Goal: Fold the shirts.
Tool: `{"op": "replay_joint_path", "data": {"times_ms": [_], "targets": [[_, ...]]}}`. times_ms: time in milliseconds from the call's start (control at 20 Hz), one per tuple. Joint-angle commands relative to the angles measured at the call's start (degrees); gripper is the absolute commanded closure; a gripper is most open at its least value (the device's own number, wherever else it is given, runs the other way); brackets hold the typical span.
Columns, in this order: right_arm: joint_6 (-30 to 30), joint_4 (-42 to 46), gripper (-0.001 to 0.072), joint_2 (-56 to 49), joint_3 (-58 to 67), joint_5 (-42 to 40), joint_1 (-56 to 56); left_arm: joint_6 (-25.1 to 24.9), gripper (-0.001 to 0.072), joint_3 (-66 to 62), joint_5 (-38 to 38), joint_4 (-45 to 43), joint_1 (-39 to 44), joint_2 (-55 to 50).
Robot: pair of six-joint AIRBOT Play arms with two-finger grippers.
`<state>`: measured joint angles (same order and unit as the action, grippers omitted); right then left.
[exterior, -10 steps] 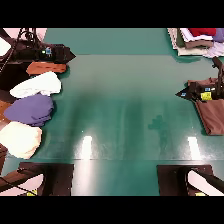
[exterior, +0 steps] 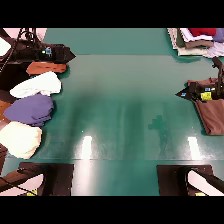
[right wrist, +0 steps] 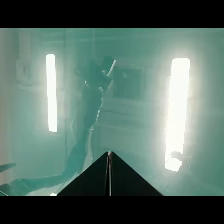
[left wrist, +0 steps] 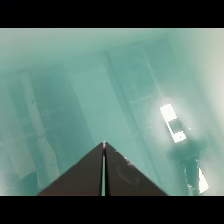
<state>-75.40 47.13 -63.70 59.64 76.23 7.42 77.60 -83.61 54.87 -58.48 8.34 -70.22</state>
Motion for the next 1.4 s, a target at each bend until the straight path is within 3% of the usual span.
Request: {"op": "replay_joint_path", "data": {"times_ms": [0,200,300,400,550,850,1100,1350], "targets": [[0.0,0.0,0.0697,0.0,0.0,-0.2,0.0,0.0,0.0678,0.0,0.0,0.0,0.0,0.0],[0.0,0.0,0.0697,0.0,0.0,-0.2,0.0,0.0,0.0678,0.0,0.0,0.2,0.0,0.0],[0.0,0.0,0.0697,0.0,0.0,-0.2,0.0,-0.3,0.0666,0.0,-3.9,-2.7,0.0,-0.1],[0.0,0.0,0.0697,0.0,0.0,-0.2,0.0,1.5,0.0115,0.0,-9.5,-15.0,0.0,-0.3],[0.0,-0.1,0.0697,0.0,0.0,-0.1,0.0,10.2,0.0115,0.0,-12.4,-31.0,-4.0,-3.9],[0.0,-0.1,0.0697,0.0,0.0,-0.2,0.0,11.0,0.0115,-0.8,-18.1,-30.6,-16.0,-20.1],[0.0,0.0,0.0697,0.0,0.0,-0.2,-0.5,10.9,0.0115,-10.4,-20.0,-29.6,-17.1,-33.2],[0.0,0.1,0.0697,0.0,0.0,-1.0,-2.8,10.5,0.0116,-15.2,-20.3,-29.6,-17.1,-39.2]]}}
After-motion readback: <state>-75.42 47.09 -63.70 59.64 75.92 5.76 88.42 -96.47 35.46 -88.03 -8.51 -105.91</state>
